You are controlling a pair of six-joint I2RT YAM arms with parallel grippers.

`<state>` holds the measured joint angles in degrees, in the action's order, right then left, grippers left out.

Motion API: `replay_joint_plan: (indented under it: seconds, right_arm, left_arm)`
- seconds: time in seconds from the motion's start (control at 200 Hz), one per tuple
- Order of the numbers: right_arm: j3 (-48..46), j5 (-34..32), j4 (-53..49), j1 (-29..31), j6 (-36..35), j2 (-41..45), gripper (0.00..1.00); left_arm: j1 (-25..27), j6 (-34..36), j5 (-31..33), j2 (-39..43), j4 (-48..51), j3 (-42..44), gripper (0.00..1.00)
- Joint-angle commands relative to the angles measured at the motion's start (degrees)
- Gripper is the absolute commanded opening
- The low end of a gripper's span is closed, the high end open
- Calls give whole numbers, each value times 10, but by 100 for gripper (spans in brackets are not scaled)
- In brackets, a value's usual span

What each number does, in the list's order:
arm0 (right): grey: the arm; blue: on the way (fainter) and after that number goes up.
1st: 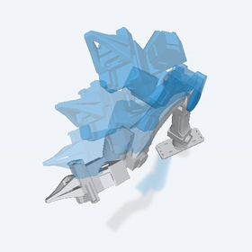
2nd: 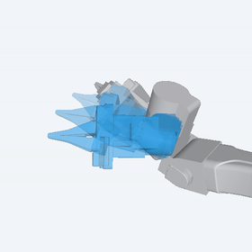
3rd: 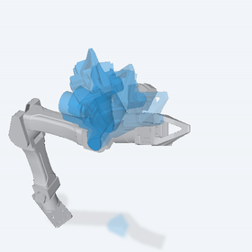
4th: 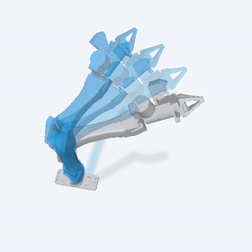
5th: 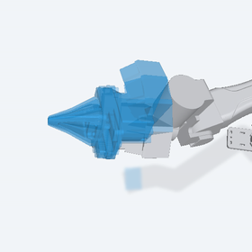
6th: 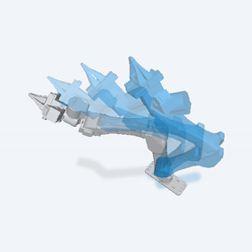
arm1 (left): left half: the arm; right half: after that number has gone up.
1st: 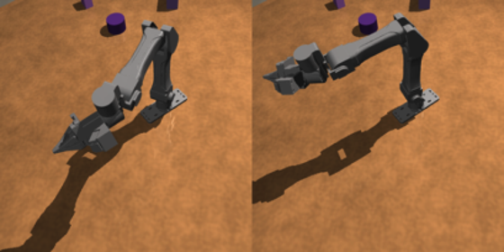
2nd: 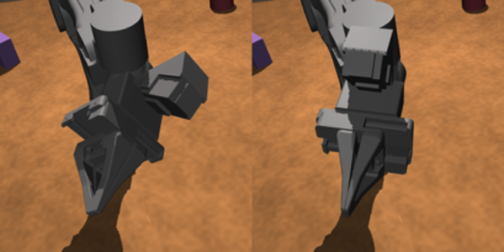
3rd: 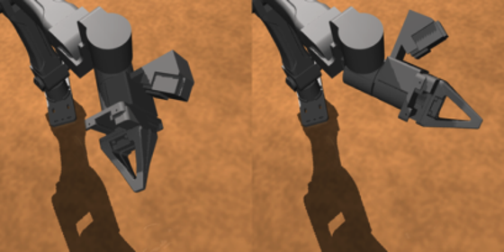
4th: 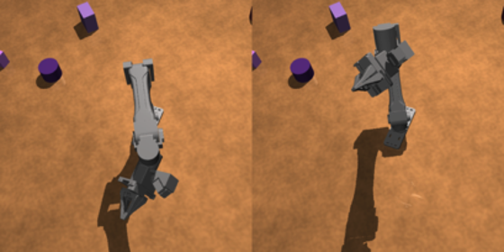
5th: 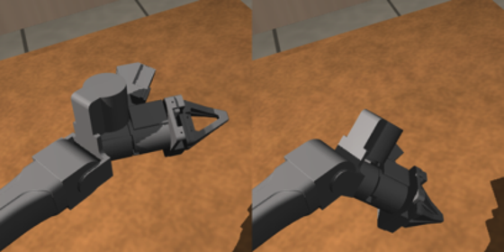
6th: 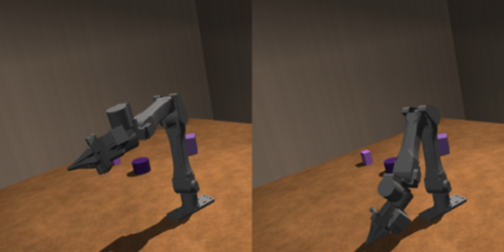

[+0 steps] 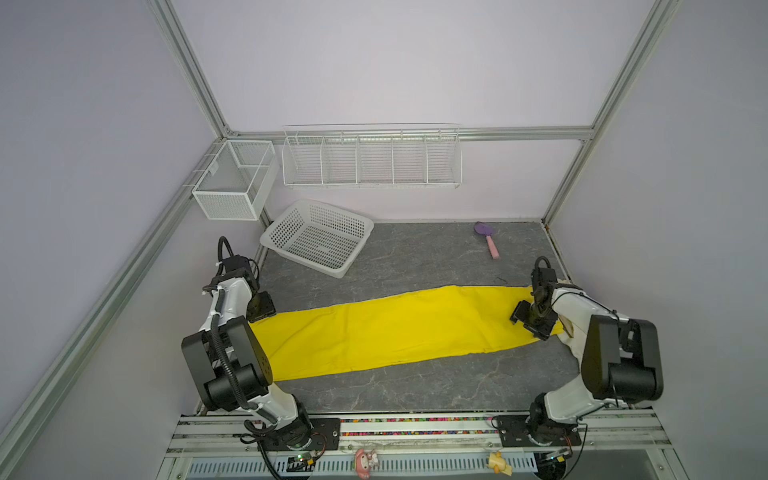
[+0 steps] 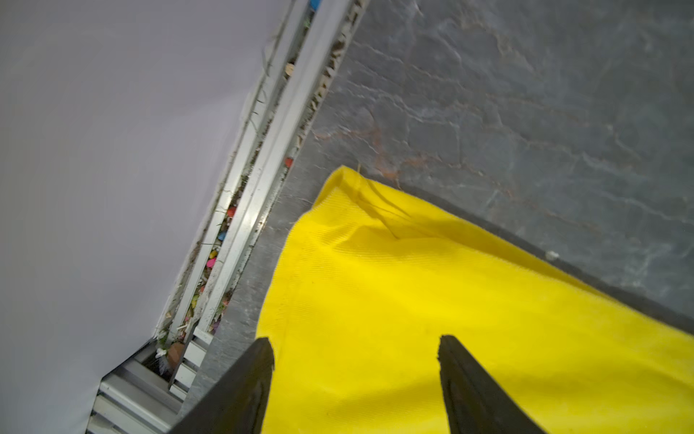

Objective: Fold and stack the trousers

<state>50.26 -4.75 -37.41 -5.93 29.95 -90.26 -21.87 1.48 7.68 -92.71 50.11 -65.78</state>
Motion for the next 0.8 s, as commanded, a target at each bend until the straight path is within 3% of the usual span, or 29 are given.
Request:
replay_joint_plan:
  seconds: [0.0,0.24,0.385,0.64,0.795]
  right_arm:
    - [-3,29,-18,7,-4,-7,71]
    - [-3,21,-28,7,-11,-3,72]
    - [20,12,-35,6,-16,-1,72]
    - [37,30,-34,7,-7,-8,74]
    - [46,36,-39,7,-7,0,75]
  left_arm:
    - [-22,68,-41,-26,15,-15,70]
    - [-63,86,-62,-92,24,-52,70]
    - [-101,101,-107,-124,28,-73,69]
    - [-104,92,-128,-159,18,-71,66]
    - [-102,78,-145,-175,10,-63,58]
